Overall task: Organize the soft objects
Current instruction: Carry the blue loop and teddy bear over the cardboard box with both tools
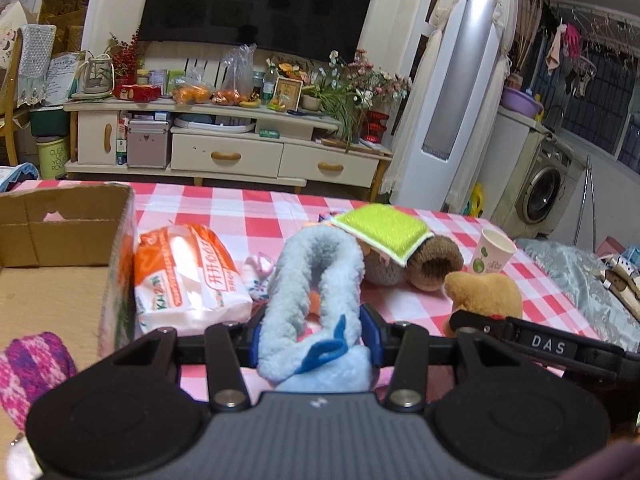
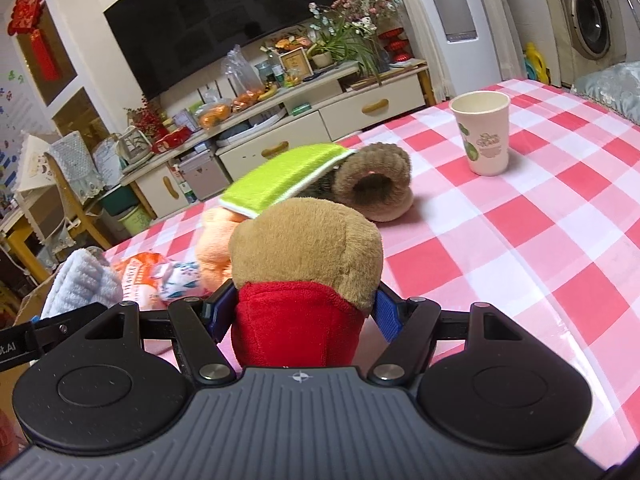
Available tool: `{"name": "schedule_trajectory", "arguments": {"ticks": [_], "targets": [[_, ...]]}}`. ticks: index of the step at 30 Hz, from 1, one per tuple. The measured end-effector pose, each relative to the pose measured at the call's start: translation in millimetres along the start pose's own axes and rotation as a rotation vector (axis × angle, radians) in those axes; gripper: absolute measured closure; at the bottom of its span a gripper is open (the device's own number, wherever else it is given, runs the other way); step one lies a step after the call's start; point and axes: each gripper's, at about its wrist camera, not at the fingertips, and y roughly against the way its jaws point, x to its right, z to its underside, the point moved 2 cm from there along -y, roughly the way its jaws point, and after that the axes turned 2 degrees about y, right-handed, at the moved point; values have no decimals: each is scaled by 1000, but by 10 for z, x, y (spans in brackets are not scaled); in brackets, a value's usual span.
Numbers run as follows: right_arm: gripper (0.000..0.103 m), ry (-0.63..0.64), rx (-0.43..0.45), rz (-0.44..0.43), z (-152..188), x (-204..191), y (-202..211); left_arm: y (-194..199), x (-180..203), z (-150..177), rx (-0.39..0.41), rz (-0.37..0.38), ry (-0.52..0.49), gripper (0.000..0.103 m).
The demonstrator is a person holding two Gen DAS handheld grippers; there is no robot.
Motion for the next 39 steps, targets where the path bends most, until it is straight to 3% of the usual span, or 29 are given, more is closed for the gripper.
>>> {"name": "schedule_trajectory", "arguments": {"ticks": [16,27,39], "targets": [[17,144,14,-163,-84,-631,-14,412,-415,-194,95,-37,77,57],[16,255,1,-300,-125,-1120,-148,649,-981,-333,161,-177,171,57],[16,387,-86,-458,-7,-1561,-434,796,-1656,-477,185,-335,281,56]]}}
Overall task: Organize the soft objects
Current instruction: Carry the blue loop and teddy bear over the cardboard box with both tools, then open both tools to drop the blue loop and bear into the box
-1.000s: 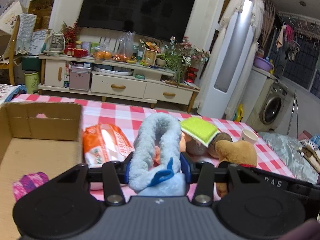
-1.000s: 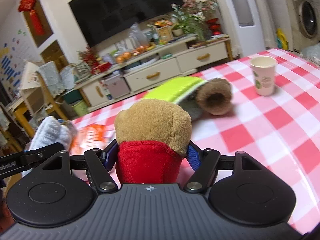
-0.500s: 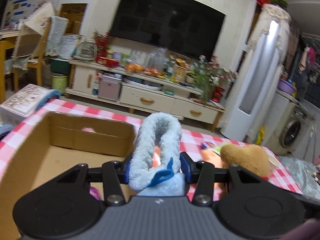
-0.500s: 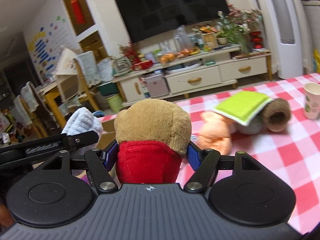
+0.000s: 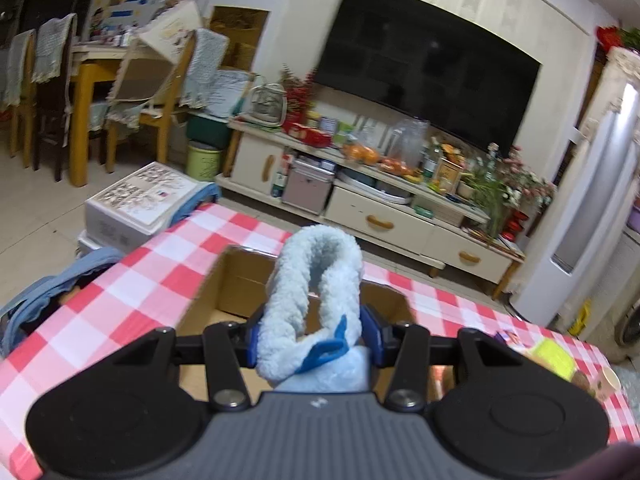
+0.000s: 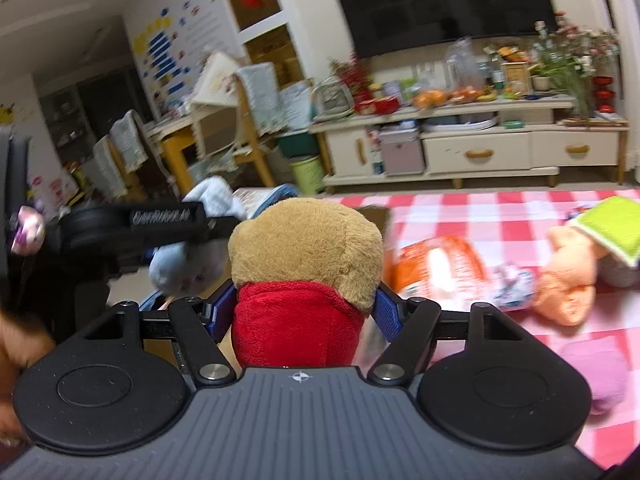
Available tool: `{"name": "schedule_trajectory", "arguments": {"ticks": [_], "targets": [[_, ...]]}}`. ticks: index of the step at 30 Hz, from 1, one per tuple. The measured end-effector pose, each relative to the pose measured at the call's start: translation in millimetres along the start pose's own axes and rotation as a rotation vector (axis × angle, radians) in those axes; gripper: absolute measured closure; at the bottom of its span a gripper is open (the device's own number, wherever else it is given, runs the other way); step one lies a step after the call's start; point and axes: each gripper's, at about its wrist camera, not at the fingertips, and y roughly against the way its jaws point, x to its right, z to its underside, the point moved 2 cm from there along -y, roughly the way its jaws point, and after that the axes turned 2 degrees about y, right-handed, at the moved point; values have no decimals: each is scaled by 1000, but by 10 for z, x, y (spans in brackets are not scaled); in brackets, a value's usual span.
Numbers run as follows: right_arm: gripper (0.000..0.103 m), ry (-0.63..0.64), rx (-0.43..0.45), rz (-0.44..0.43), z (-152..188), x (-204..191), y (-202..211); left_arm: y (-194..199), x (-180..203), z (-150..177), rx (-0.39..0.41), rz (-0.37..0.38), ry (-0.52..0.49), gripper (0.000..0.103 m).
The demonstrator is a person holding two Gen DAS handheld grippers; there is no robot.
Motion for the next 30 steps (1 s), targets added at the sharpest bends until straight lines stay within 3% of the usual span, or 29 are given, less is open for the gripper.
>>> {"name": "schedule_trajectory", "arguments": {"ticks": [12,16,18,26,30], "targets": [[15,106,-145,-107,191,-168,-352,8,-363,-109,2,-62,17,54],[7,124,-183,-143,174,-175,-457,-5,-410,-127,-10,-58,22,52],[2,117,-186,-141,189,-167,-452,0,-410,-122,-10,-67,13,51],[2,133,-139,-106,182,-133,-232,12,-383,-126,0,-71,10,26],[2,119,-99,-73,157,-79,-94,9,-335,-106,0,-68,-12,24]]}}
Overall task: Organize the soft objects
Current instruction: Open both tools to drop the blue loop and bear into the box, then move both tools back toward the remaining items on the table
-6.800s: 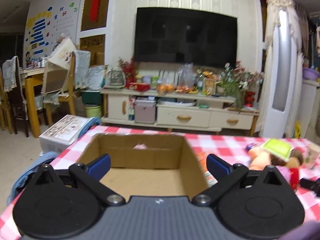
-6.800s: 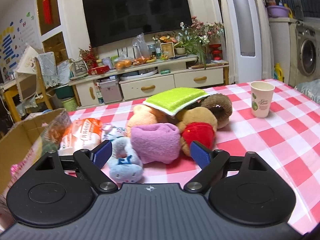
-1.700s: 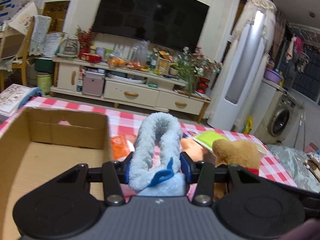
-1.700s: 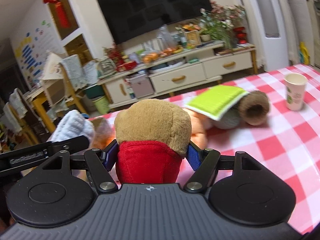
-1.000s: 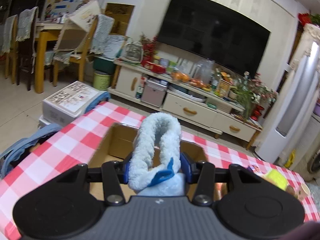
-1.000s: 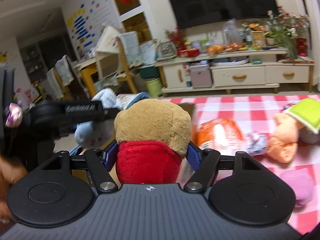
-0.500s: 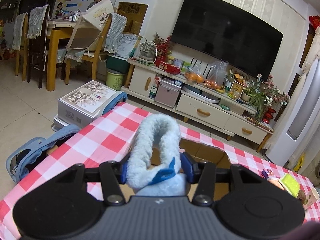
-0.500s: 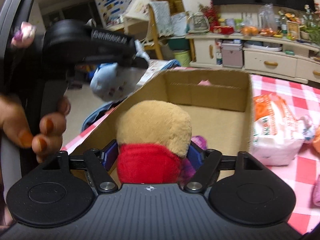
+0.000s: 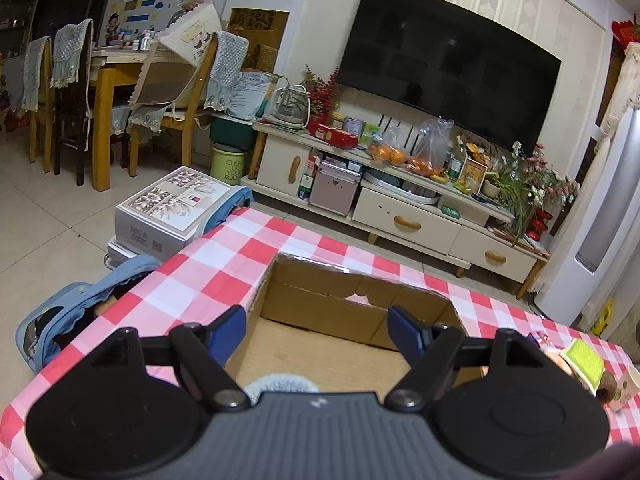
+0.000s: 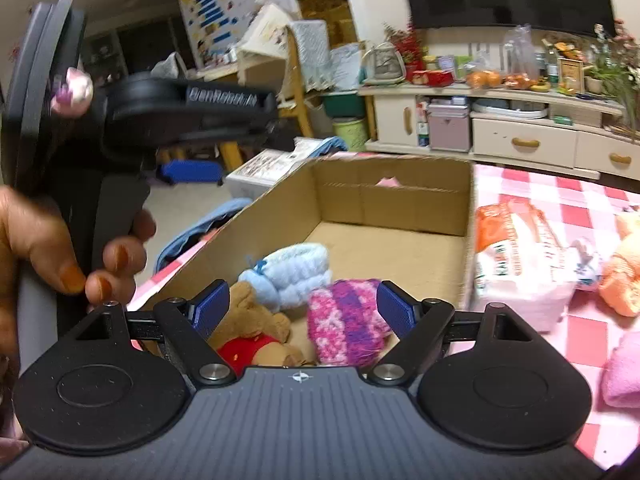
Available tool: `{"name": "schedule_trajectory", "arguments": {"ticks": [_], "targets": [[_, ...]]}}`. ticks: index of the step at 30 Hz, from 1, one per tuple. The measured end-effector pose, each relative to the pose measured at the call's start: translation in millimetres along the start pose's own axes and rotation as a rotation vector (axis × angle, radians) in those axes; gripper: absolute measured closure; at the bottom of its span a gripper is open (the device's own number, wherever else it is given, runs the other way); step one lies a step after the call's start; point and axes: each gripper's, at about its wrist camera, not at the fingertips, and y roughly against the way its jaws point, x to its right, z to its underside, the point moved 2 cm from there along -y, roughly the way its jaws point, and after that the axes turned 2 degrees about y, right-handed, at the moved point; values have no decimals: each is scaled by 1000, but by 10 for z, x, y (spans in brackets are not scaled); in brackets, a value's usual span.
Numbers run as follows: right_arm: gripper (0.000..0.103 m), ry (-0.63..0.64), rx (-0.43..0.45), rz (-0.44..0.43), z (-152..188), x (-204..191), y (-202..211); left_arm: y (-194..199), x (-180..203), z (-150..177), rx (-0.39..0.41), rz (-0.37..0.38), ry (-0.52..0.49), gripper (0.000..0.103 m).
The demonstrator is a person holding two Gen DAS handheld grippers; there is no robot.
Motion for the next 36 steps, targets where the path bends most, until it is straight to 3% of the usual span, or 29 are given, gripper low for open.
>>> {"name": "schedule_trajectory", "arguments": {"ticks": [4,7,14,18,36], "targets": [[2,-60,31,29,0,107,116,-9,55,28,-8,0,-19,19],[1,-115,55,41,23,204,188,-22,102,49,-15,2,-31,8],[1,-163,106,65,41,282,256,-37,203,86,-22,-2,-64,7],[0,-175,123,76,53,269,329,-55,263,105,-26,-1,-71,1],[0,-233,161,172,147,348,414,-115,639,230,-52,22,-124,1]]}}
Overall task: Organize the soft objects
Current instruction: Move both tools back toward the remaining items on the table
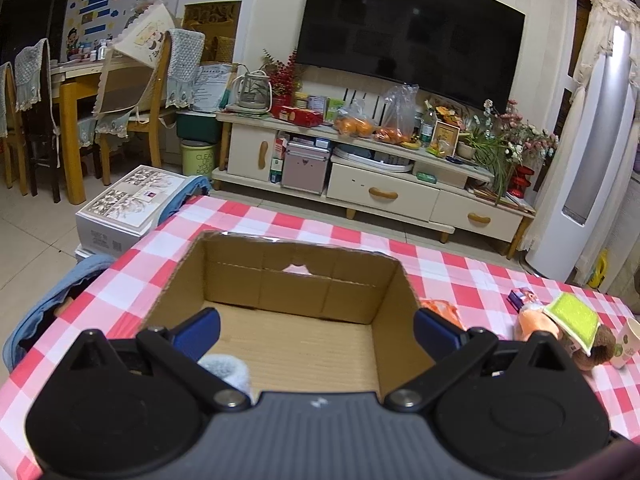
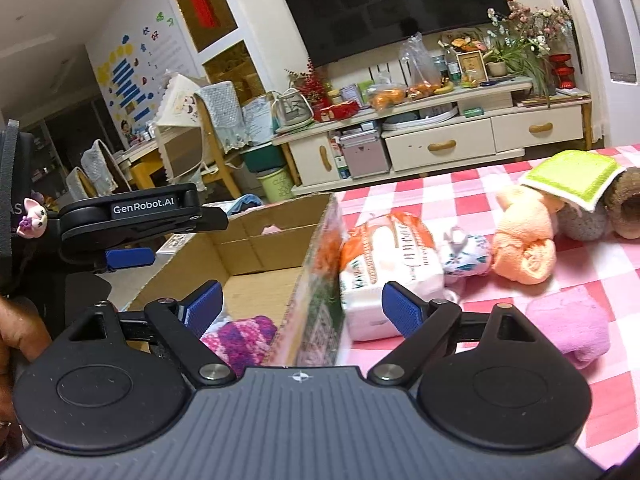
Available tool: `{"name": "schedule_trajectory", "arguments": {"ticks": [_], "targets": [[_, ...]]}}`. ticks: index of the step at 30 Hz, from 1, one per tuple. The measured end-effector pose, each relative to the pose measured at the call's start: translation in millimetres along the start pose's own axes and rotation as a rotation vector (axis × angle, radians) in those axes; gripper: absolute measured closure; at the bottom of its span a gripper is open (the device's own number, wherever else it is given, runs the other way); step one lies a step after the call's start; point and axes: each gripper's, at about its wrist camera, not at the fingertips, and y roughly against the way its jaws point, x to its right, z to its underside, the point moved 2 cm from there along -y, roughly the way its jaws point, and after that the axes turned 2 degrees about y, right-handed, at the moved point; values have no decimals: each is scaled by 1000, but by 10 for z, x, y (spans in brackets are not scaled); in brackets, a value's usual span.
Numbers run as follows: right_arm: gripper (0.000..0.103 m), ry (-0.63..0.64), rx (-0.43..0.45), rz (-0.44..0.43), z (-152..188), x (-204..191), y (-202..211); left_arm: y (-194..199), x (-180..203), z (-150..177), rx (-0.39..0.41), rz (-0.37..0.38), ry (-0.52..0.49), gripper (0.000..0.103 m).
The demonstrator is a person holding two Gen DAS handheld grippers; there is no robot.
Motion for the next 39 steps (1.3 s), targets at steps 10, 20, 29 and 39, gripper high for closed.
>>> {"name": "schedule_trajectory", "arguments": {"ticks": [10,20,29,39], "targets": [[0,-8,27,50,18,-8,39,-21,260,52,-3,28,-39,1],[0,-40,58,107,52,58,107,-24,512,114,1,62,-80,1],[0,-65,87,148,85,75,164,-10,735,172,7,96,-122,1],[0,-105,120,204,96,126,213,-24,981,255,5,130,-163,1]]}}
